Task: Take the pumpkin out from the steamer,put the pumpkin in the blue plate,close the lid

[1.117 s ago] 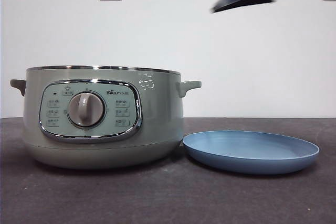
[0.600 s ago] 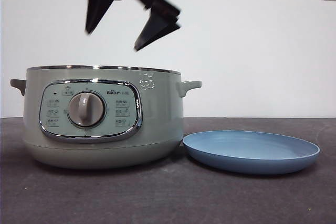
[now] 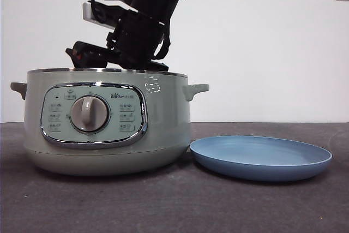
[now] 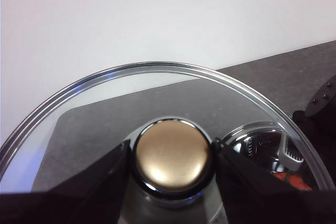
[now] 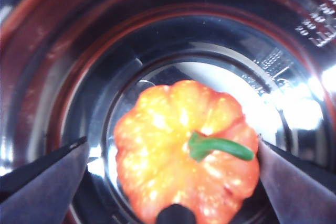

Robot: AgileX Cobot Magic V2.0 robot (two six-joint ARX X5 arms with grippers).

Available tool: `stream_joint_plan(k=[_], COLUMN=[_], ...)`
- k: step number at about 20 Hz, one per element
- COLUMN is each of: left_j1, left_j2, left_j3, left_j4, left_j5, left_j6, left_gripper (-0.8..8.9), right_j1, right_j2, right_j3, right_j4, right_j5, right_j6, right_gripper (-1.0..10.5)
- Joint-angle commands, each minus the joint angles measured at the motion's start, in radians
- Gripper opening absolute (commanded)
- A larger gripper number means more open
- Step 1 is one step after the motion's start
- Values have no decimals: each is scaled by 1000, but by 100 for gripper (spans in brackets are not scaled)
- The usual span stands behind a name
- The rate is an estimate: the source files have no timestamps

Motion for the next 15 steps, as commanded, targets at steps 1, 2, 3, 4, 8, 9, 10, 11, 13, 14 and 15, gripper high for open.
stream_joint_plan(k=[1,2,3,4,8,9,10,11,13,14,15], left_j1=[-2,-2,-2,-2,-2,-2,-2,-2,-2,-2,-2], left_j2=[-8,-8,-8,-8,-8,-8,-8,-8,-8,-8,-8], left_j3=[14,14,14,14,14,14,14,14,14,14,14], left_j4=[50,50,50,50,50,51,52,53,59,60,60], left_j5=[-3,-3,-3,-3,-1,0,0,0,0,1,1], left_j6=[15,15,15,16,16,16,16,16,16,16,18], left_gripper=[-9,-9,-9,-9,-9,-9,-9,-9,-9,-9,-9], right_j1=[3,5,8,8,6,1,-8,-22,-71,-102,-141], right_j2=[17,17,16,9,-67,-105,-149,-193,-290,-331,-370], right_j3=[2,2,2,2,2,2,2,2,2,2,1], right_j4=[5,8,13,13,-16,-49,-98,-148,-263,-320,-383], right_j5=[8,17,33,33,31,31,31,32,32,33,57], right_j6=[-6,-6,-10,-10,-9,-9,-10,-10,-9,-9,-3], right_gripper=[278,97,-8,-10,-9,-8,-8,-8,-9,-10,-11])
